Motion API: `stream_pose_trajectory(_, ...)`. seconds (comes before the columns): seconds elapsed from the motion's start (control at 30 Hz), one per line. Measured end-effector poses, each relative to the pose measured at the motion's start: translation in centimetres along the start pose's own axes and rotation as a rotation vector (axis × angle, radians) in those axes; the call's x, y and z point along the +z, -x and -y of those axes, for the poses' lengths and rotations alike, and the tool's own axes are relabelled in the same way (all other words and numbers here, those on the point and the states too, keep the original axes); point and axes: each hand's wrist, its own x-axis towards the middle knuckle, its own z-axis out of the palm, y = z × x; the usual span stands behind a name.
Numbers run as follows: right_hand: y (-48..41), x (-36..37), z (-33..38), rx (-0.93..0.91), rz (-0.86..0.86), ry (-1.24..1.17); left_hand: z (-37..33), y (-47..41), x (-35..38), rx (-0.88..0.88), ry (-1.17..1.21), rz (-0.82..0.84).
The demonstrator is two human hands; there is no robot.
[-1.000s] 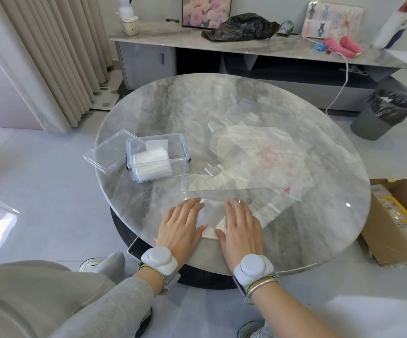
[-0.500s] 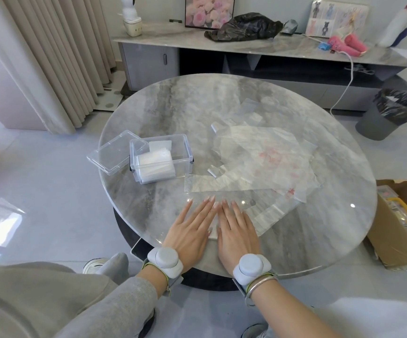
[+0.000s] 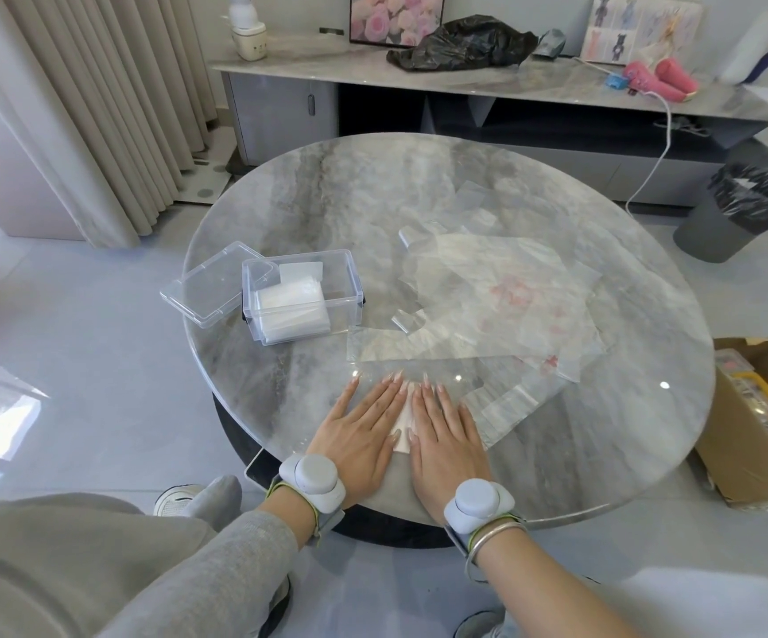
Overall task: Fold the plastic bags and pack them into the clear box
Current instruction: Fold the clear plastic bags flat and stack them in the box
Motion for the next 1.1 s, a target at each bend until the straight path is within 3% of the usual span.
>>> stream_pose_trajectory(0.23, -0.7, -2.2, 0.4, 0.020, 0.016, -0.129, -0.3, 0.1, 0.1, -0.011, 0.008, -0.004)
stream_pose_trajectory(0.37, -1.8, -5.4, 0.6, 0.334, 0.014, -0.400, -0.5, 0.1, -0.2, -0.025, 0.026, -0.019)
stream_pose_trajectory(0.6, -3.3, -5.6, 0.2, 0.672, 0.270, -0.594, -0.2, 0.0, 0.3, -0.022, 0.056, -0.021)
stream_pose_trajectory(0.73, -3.7, -5.6, 0.3, 0.714, 0.312, -0.783, -0.2, 0.1, 0.3, -0.014, 0.062, -0.010)
stream_pose_trajectory(0.93, -3.1, -5.3, 0.2, 0.620, 0.299, -0.690, 0.2, 0.2, -0.1, -0.010, 0.193, -0.033)
stream_pose_trajectory(1.0, -2.7, -5.6, 0.1, 0.592, 0.248, -0.698, 0.4, 0.0, -1.1, -0.106, 0.351, -0.086)
stream_pose_trajectory(1.1, -2.7, -6.4, 0.5, 0.548, 0.170, -0.751, 0.7, -0.9, -3.6, -0.426, 0.631, -0.238)
